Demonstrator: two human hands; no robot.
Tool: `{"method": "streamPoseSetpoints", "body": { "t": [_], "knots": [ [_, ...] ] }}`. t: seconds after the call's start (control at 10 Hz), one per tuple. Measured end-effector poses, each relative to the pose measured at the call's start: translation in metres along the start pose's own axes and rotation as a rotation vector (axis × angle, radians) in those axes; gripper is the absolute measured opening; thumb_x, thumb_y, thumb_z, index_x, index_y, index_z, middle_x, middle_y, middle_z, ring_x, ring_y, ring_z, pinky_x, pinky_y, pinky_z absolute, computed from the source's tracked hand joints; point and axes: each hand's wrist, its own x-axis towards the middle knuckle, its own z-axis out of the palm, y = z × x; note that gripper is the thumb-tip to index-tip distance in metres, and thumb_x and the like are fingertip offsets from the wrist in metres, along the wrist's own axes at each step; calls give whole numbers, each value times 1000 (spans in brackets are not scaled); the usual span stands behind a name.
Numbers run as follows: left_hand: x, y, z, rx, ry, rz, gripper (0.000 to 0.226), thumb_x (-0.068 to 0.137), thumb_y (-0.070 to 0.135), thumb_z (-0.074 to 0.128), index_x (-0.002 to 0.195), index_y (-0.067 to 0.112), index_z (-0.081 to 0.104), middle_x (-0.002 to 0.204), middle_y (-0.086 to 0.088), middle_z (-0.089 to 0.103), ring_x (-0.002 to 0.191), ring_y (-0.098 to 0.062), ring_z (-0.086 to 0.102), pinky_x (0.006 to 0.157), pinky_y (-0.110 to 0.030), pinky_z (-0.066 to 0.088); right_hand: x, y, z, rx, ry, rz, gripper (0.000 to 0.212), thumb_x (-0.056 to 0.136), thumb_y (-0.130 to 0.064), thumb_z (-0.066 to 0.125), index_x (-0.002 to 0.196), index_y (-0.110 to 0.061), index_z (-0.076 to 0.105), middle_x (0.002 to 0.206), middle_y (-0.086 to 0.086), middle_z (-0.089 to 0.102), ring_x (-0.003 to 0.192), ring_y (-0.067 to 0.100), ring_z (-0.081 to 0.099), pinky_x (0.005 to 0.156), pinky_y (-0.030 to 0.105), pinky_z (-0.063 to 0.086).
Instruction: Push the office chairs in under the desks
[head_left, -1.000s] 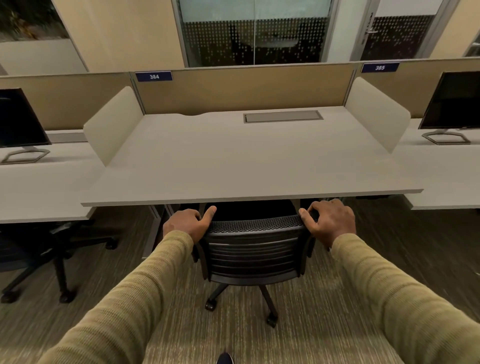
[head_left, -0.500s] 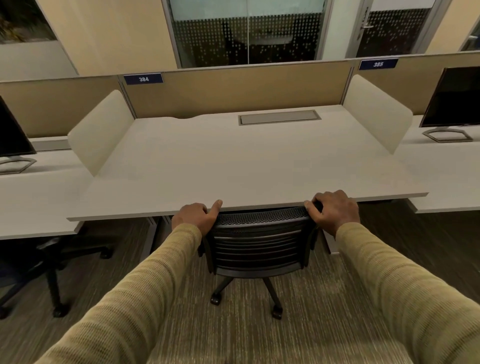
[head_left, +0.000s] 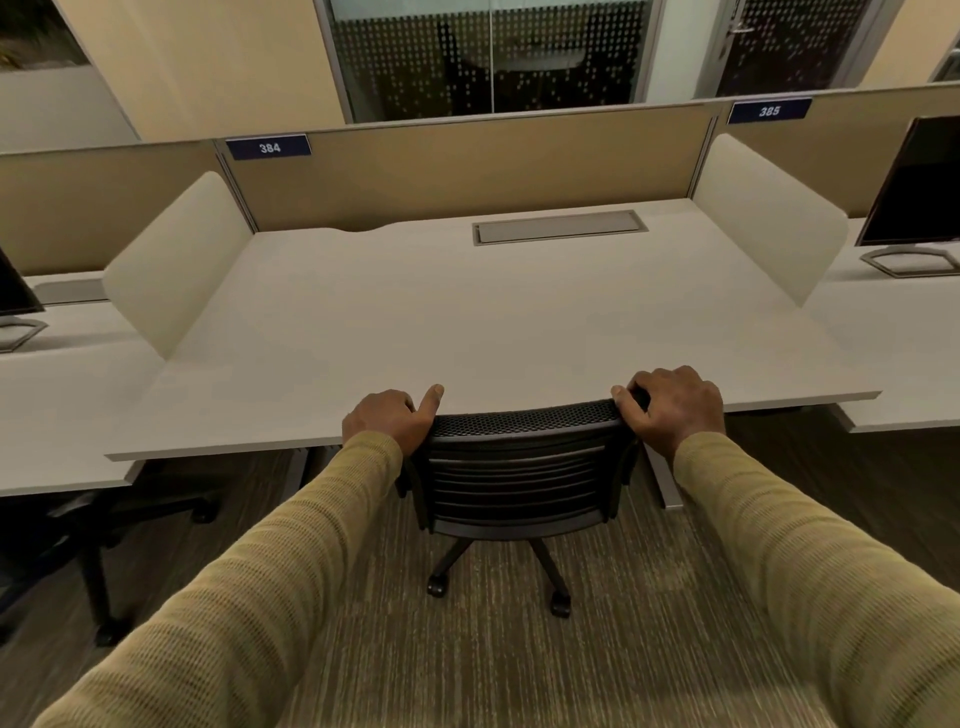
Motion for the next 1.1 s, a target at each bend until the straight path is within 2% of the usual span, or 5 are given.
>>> {"method": "streamPoseSetpoints", "body": {
  "t": [0.4,0.7,0.9,1.0,1.1],
  "knots": [
    [2,-6,5,-51,56,18,85,69,93,9,68,26,61,66,6,61,64,-12,53,56,-28,34,-9,-6,3,-57,37,23,63,90,-61,19,91,-22,67,85,2,65,82,26,51,72,39,32],
    [-2,-1,-2,-61,11,75,81,75,90,17,73,23,62,69,5,60,66,-14,54,53,-28,34,-27,-34,-5,7,-28,166,57,97,-55,21,103,-21,67,109,4,67,111,30,53,105,56,26],
    [-32,-24,-6,-113,43,149,73,91,76,27,120,19,62,116,-5,61,108,-27,55,89,-44,50,-58,-100,1,54,-85,57,71,96,-65,11,141,-25,48,149,4,46,144,28,29,119,59,-2],
    [-70,-49,-2,-173,71,155,77,95,71,29,155,23,27,155,-8,38,138,-29,38,112,-48,37,-90,-140,5,41,-56,-67,79,92,-72,12,155,-27,26,164,8,20,152,28,6,118,53,-13],
    [-90,-62,3,-113,85,163,81,95,70,27,160,26,7,164,-8,22,149,-29,24,119,-49,26,-103,-163,10,82,-29,-140,80,92,-72,18,158,-27,16,167,9,5,153,29,-6,119,53,-13]
  ]
}}
